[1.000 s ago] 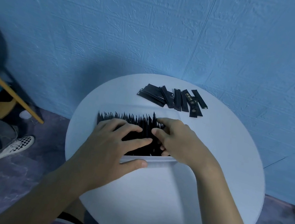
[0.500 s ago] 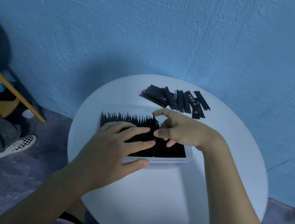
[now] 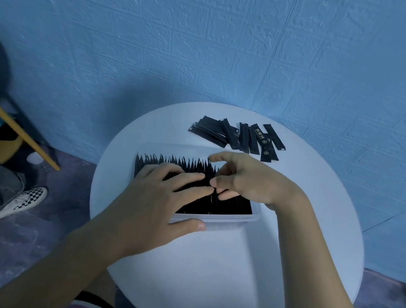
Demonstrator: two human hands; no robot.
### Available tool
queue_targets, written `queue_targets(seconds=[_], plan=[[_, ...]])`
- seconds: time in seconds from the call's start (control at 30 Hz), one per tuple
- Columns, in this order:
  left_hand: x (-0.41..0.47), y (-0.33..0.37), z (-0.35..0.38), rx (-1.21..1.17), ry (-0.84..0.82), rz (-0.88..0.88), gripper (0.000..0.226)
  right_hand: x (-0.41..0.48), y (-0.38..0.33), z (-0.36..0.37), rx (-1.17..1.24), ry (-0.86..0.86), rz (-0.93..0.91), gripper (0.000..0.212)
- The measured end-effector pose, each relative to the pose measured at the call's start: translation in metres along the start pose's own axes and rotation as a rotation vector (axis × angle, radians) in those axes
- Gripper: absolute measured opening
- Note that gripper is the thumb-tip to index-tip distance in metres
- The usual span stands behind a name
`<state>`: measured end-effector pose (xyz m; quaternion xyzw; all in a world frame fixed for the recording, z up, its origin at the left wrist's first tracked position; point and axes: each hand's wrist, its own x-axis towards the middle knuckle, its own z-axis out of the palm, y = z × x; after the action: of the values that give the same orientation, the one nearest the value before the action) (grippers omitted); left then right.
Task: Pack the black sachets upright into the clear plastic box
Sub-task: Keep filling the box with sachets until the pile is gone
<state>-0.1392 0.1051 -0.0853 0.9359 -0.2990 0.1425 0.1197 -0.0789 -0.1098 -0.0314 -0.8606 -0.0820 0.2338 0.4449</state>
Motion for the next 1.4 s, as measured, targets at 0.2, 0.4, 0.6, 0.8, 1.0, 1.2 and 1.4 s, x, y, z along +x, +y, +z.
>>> queue_targets(seconds=[0.2,0.4,0.6,0.8,1.0,1.2,1.4], plan=[[0.001,-0.001,0.004,-0.013,0.04,0.012,0.049,-0.002,0.005,0.008,0.086,0.079,-0.009,0.052],[0.002,0.002,0.002,0.034,-0.001,0.01,0.052,-0.01,0.006,0.004,0.146,0.037,-0.007,0.048],[0.004,0.007,0.001,0.048,-0.026,-0.006,0.052,-0.006,0.009,0.002,0.058,0.015,-0.002,0.05],[0.004,0.006,0.002,0.063,-0.043,-0.012,0.046,0.001,0.012,-0.018,0.226,0.2,-0.063,0.029],[0.003,0.007,0.001,0.042,-0.05,-0.031,0.045,0.043,0.057,-0.054,0.164,0.747,-0.058,0.018],[0.003,0.008,0.0,0.024,-0.051,-0.038,0.044,0.094,0.102,-0.075,-0.463,0.792,-0.041,0.042],[0.002,0.005,0.001,0.034,-0.076,-0.039,0.044,0.129,0.109,-0.081,-0.6,0.638,0.113,0.076]])
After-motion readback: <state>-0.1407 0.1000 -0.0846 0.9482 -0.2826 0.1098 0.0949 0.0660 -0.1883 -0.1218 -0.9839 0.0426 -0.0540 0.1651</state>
